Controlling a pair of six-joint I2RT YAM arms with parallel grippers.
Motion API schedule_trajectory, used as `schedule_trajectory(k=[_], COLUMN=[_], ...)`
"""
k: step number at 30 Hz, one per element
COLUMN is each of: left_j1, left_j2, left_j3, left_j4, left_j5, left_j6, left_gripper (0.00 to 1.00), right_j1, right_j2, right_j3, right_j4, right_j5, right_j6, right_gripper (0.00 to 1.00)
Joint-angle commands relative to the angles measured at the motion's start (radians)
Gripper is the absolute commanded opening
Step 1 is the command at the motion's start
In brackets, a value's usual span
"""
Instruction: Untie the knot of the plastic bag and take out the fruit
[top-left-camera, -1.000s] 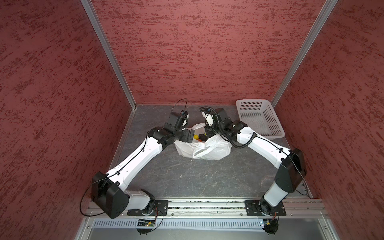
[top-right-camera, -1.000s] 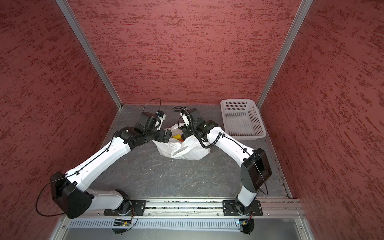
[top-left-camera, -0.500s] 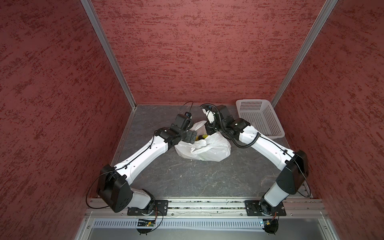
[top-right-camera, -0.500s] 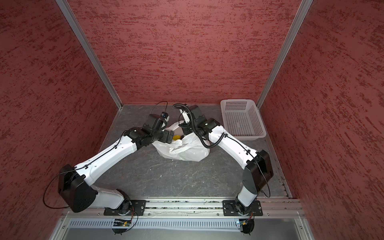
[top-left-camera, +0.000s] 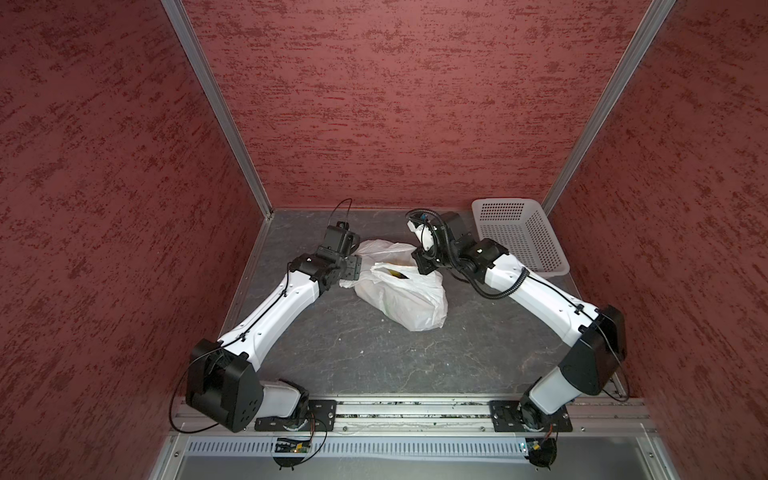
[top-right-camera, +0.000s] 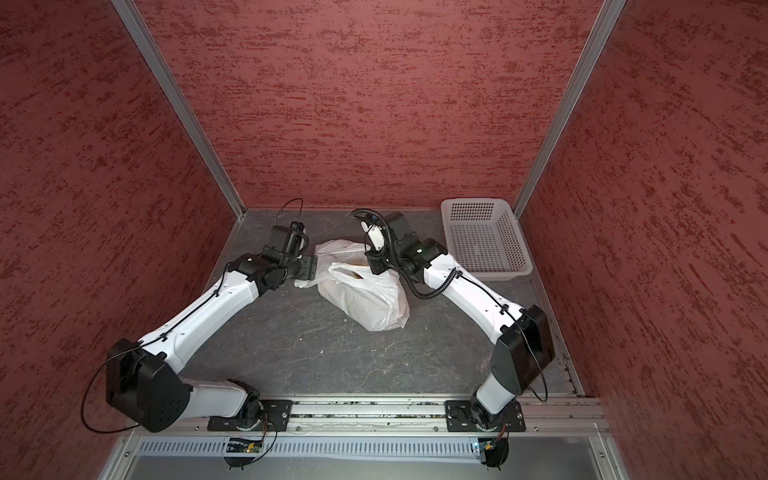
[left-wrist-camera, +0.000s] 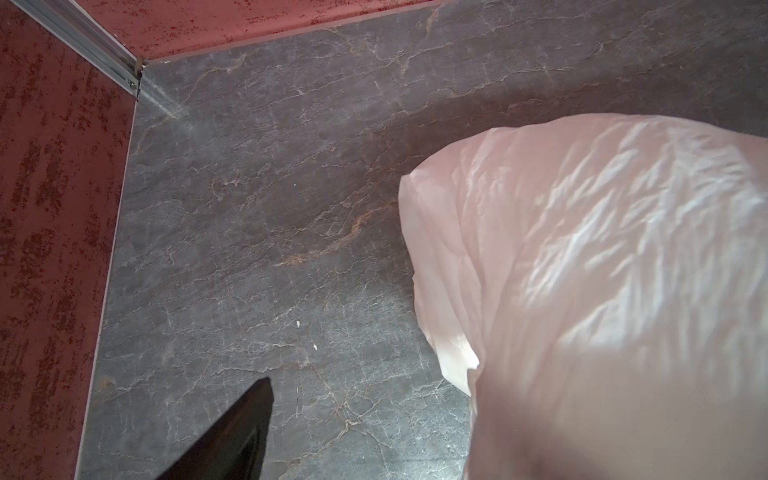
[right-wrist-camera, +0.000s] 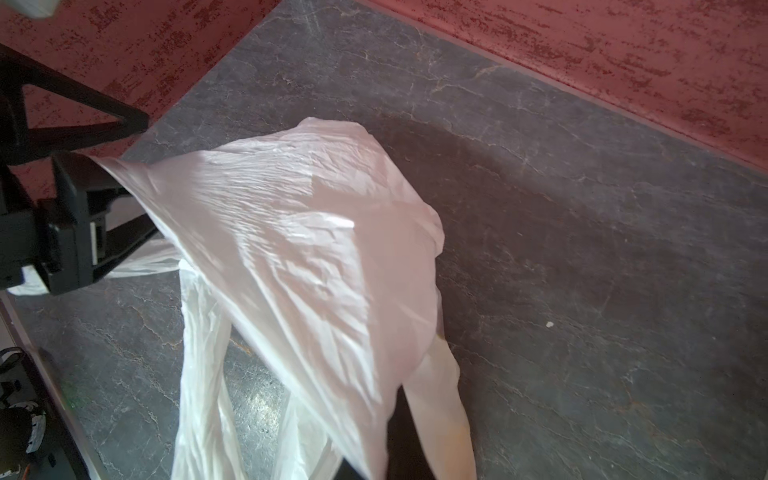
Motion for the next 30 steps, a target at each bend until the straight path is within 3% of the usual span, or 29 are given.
schedule_trajectory(k=[1, 9, 20, 25, 30], left_j1=[0.023, -0.002, -0.007, 0.011, 0.041], left_j2=[-0.035, -0.028, 0.098, 0.119, 0.095], left_j3=[-0.011, -0.050, -0.051, -0.067, -0.084], left_j4=[-0.031, 0.124, 0.198, 0.180, 0.205], left_j5=[-0.003, 0.290, 0.195, 0.114, 0.135], left_j6=[-0.002, -0.053, -0.185, -0.235, -0.230], left_gripper=[0.85, 0.97, 0.97, 0.82, 0.41], right_j1=[-0.023, -0.023, -0.023, -0.024, -0.025], right_j2=[-0.045, -0.033, -0.064, -0.084, -0.096], right_j3=[-0.006, -0.008, -0.038, -0.056, -0.083], right_j4=[0.011, 0.037, 0.065, 0.077, 0.087], right_j5=[0.005, -0.055, -0.059, -0.053, -0.056], right_j6=[-0.010, 0.001, 0.011, 0.015, 0.021], right_gripper=[0.00, 0.00, 0.00, 0.00, 0.00])
